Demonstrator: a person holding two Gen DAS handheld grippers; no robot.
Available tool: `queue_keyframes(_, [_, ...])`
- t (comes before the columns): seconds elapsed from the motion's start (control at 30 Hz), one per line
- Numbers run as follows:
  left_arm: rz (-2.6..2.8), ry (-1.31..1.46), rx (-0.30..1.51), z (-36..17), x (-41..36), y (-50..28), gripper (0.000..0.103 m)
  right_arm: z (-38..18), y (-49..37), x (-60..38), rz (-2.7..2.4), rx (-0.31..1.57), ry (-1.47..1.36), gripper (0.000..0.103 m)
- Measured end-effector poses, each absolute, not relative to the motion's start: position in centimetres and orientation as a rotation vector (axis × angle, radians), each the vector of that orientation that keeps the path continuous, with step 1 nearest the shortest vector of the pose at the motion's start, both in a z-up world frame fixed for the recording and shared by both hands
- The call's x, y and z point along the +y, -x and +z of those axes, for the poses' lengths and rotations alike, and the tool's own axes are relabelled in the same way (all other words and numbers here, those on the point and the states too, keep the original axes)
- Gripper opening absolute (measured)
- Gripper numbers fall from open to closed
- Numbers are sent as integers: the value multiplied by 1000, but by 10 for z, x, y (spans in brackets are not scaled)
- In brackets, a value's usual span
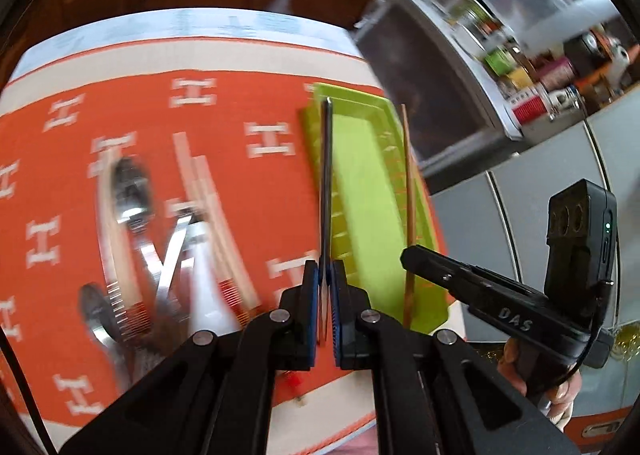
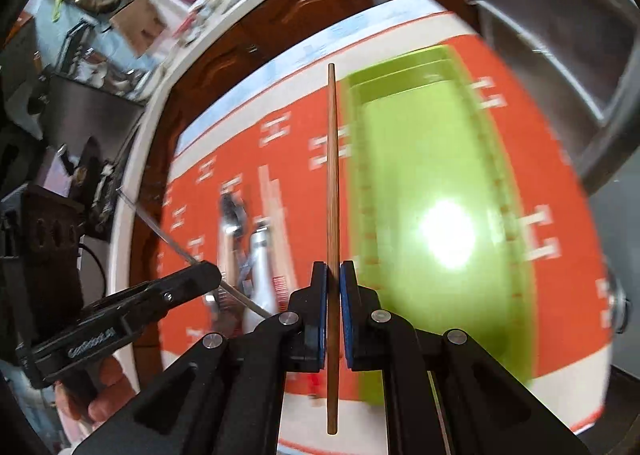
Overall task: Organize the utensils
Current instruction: 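Carry both chopsticks into the green tray and open both tools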
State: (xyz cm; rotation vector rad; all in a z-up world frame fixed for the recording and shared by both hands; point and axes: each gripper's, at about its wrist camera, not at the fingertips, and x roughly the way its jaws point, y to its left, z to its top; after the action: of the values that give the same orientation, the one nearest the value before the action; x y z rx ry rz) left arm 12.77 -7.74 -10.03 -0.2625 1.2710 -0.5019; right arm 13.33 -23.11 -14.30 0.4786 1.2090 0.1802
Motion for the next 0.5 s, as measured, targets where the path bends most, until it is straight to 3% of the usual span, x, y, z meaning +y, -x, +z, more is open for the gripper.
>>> queue_keyframes(0.3, [-554,254,1326,-129,-153,-148,4,-148,-133,-294,44,1212,-322,6])
queue_keyframes(0.5, [-522,267,1334,-143,-171,-166,4,-183,-149,-289,47,1252,-267,7])
